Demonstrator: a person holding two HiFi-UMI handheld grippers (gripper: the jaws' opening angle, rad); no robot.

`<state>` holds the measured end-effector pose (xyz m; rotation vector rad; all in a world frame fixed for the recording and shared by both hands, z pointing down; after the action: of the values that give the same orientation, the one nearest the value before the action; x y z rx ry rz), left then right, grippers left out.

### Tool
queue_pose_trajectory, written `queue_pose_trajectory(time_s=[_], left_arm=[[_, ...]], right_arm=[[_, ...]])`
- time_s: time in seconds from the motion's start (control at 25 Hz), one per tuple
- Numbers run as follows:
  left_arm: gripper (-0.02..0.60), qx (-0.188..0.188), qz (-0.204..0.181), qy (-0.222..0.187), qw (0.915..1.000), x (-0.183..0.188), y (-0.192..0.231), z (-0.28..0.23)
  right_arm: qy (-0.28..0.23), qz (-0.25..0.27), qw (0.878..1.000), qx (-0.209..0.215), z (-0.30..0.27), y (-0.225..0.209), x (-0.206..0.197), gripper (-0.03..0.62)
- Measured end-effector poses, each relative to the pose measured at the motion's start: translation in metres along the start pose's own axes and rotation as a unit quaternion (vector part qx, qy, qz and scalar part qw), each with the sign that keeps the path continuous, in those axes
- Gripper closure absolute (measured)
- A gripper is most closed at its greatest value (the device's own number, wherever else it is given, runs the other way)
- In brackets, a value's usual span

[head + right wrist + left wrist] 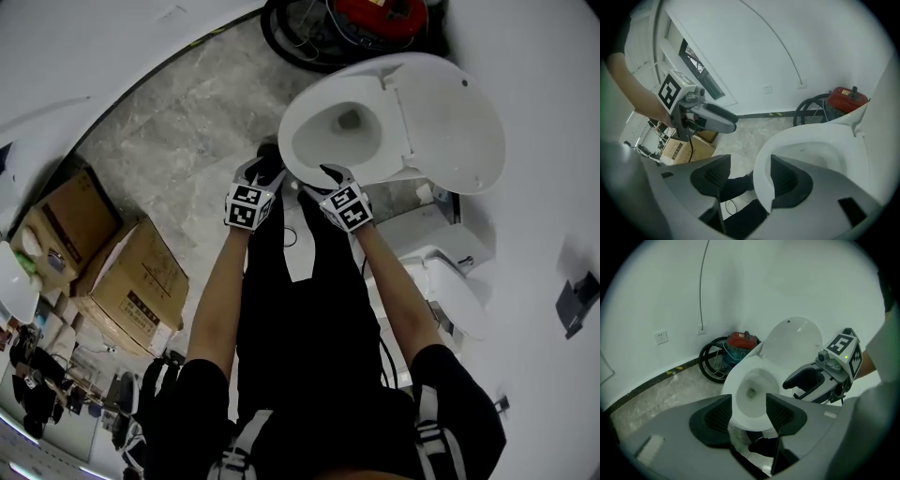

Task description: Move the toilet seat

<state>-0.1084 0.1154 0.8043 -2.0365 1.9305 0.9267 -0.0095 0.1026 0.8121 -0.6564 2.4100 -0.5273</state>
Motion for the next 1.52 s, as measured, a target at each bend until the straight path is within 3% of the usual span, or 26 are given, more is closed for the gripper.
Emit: queue_pose_trajectory(time_s=[0.28, 0.76, 1.04, 1.36, 1.52], left_arm=[[0.353, -0.009, 0.013, 0.028, 0.9995, -0.045, 0.021, -0.048], [0.321, -0.052, 0.038, 0.055, 0.9964, -0.09, 0.023, -0.117], [0.322, -0.061, 0.042, 0.069, 0.9949, -0.104, 0.03, -0.134], [0.301, -0.109, 0.045, 0.065, 0.9909, -0.103, 0.032, -0.149], [0.298, -0.11, 0.046, 0.076, 0.9899, -0.107, 0.031, -0.152]], right_arm=[[0.047, 0.007, 0.999, 0.003, -0.052, -0.028, -0.032, 0.329], [0.069, -0.025, 0.996, 0.039, -0.119, -0.045, -0.048, 0.352], [0.09, -0.032, 0.994, 0.046, -0.143, -0.05, -0.054, 0.353], [0.115, -0.021, 0.99, 0.075, -0.16, -0.043, -0.069, 0.359], [0.119, -0.028, 0.989, 0.082, -0.166, -0.036, -0.073, 0.363]])
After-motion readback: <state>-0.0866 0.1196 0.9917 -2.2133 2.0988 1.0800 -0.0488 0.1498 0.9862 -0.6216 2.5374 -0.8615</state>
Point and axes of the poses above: the fingertips, and each gripper's own axes: z backward along the fingers, y to its left, x out of its top, the point moved 1 cm from there along z, backward along the fingers, and after that the axes turned 7 degrees about -z, right-handed, at the moved point
